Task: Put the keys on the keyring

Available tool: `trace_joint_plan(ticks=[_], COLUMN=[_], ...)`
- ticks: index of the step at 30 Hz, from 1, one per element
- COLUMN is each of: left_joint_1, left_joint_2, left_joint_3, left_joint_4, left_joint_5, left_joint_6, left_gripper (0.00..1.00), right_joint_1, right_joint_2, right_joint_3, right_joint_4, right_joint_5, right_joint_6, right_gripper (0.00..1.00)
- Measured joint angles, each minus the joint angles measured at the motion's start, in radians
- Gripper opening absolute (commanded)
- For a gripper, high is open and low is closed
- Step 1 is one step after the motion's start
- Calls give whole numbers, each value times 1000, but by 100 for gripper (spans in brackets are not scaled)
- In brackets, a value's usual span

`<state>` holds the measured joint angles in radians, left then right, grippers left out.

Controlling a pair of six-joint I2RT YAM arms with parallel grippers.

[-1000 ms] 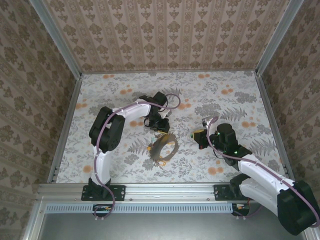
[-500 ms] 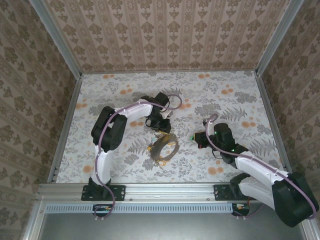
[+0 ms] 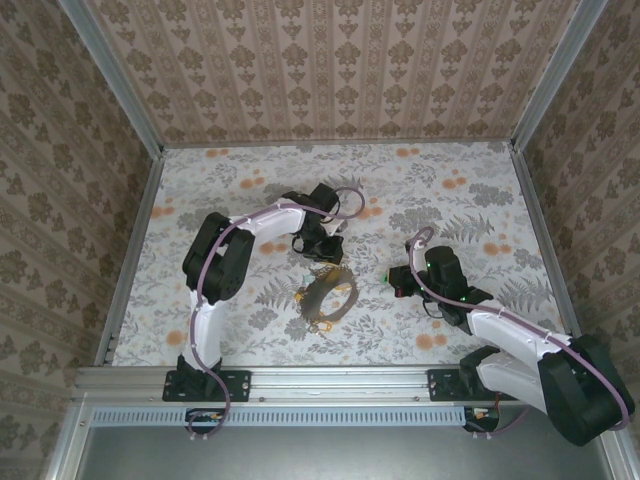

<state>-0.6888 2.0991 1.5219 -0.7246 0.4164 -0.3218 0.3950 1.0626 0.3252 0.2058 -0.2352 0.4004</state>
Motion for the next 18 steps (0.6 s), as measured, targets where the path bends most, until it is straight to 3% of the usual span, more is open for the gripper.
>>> trace_joint_plan(ticks=[8, 15, 18], left_joint_1=[-3, -6, -6], left_joint_2=[0, 0, 0], left_joint_3=[0, -2, -4], left_joint_4=[5, 16, 18], left_joint_5=[6, 13, 14], left_joint_6=[0, 0, 0], left_gripper=[15, 0, 0], right_joint_1=[-6, -9, -11], right_joint_2=[0, 0, 0], right_joint_3=[0, 0, 0], right_joint_4=[0, 0, -4], right_joint_5=[4, 4, 5], right_joint_6=[0, 2, 8], right_gripper=[0, 0, 0])
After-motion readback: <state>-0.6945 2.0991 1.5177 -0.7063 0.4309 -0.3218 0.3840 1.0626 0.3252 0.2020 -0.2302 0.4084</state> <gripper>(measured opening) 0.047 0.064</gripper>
